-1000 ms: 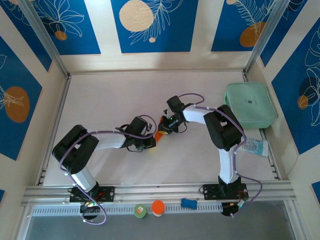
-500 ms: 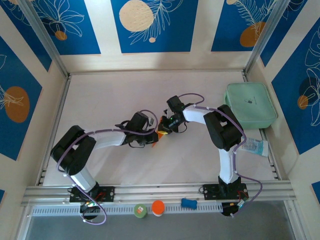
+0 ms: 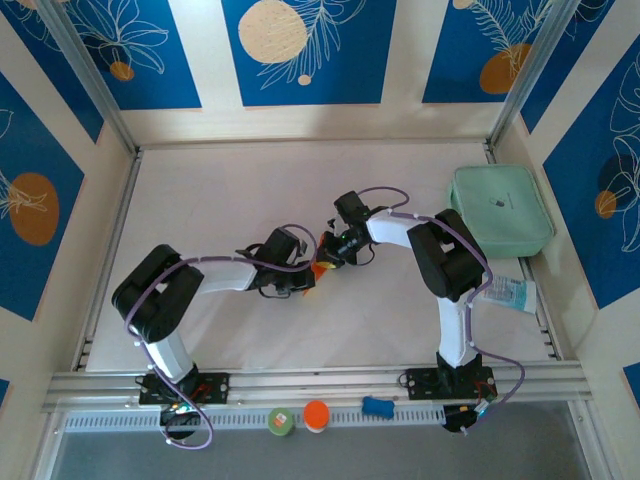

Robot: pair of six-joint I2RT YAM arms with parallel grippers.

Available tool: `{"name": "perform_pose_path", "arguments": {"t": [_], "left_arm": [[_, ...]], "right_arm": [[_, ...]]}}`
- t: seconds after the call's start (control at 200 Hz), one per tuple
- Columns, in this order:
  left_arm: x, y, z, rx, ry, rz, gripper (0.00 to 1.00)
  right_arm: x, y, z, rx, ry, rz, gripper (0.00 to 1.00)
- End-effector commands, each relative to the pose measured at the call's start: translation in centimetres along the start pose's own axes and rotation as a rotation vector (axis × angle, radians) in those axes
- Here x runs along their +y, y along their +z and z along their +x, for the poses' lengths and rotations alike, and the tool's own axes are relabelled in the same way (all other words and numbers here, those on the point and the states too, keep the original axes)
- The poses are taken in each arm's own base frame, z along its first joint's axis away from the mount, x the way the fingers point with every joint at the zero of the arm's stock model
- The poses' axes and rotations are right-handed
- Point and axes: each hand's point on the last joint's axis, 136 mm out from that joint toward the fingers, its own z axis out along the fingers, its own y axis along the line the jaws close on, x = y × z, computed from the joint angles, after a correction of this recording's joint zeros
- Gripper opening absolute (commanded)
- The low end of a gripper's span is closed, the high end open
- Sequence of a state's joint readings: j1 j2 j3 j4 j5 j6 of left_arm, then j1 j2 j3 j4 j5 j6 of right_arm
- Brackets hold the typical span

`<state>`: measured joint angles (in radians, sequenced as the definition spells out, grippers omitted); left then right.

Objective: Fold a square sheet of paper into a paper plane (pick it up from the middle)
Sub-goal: Fold the wing for the fifth time at the center of the table.

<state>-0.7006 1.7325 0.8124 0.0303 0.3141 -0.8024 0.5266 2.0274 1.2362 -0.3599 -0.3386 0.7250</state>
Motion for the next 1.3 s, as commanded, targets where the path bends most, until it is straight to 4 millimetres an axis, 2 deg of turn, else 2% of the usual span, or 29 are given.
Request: {"name": "perform_pose_path", "arguments": {"t": [0.0, 0.15, 0.25, 0.385, 0.55, 0.725, 0.84, 0.945, 1.02, 1.166, 1.221, 1.291], "left_arm": [[3.1, 0.5, 1.5, 0.032, -0.032, -0.087, 0.04], [3.0, 0.5, 1.6, 0.039, -0.031, -0.081, 0.04], [2.8, 0.7, 1.5, 0.041, -0.031, -0.071, 0.04], [2.7, 0.6, 1.5, 0.040, -0.031, -0.067, 0.04], [2.4, 0.5, 1.4, 0.039, -0.031, -0.055, 0.04], [2.0, 0.1, 1.5, 0.039, -0.029, -0.040, 0.04], [2.2, -0.3, 2.4, 0.071, -0.024, -0.040, 0.05], [3.0, -0.9, 3.9, 0.117, -0.018, -0.066, 0.06], [4.0, -1.6, 5.1, 0.142, -0.024, -0.098, 0.06], [3.5, -3.0, 6.4, 0.170, -0.012, -0.066, 0.06], [3.0, -3.8, 5.9, 0.150, 0.012, -0.068, 0.06], [1.8, -4.8, 4.2, 0.088, 0.040, -0.058, 0.06]], "right_arm": [[-2.4, 0.0, 1.0, 0.022, 0.051, 0.061, 0.12], [1.3, -3.4, 0.0, -0.073, -0.076, -0.029, 0.13], [1.8, -3.0, 0.8, -0.066, -0.127, -0.025, 0.13], [0.6, -1.0, 2.1, -0.027, -0.109, 0.014, 0.13], [-0.4, 0.2, 2.0, -0.012, -0.088, 0.037, 0.12], [-3.0, 1.3, 2.2, 0.020, -0.039, 0.129, 0.12], [-5.0, 1.6, 2.5, 0.034, 0.004, 0.214, 0.11], [-6.1, 1.7, 2.7, 0.045, 0.035, 0.249, 0.10], [-6.3, 1.7, 2.7, 0.045, 0.039, 0.253, 0.10], [-6.1, 1.8, 2.8, 0.046, 0.035, 0.249, 0.10], [-5.7, 1.7, 2.8, 0.045, 0.027, 0.239, 0.10], [-5.1, 1.8, 2.9, 0.043, 0.014, 0.218, 0.10]]}}
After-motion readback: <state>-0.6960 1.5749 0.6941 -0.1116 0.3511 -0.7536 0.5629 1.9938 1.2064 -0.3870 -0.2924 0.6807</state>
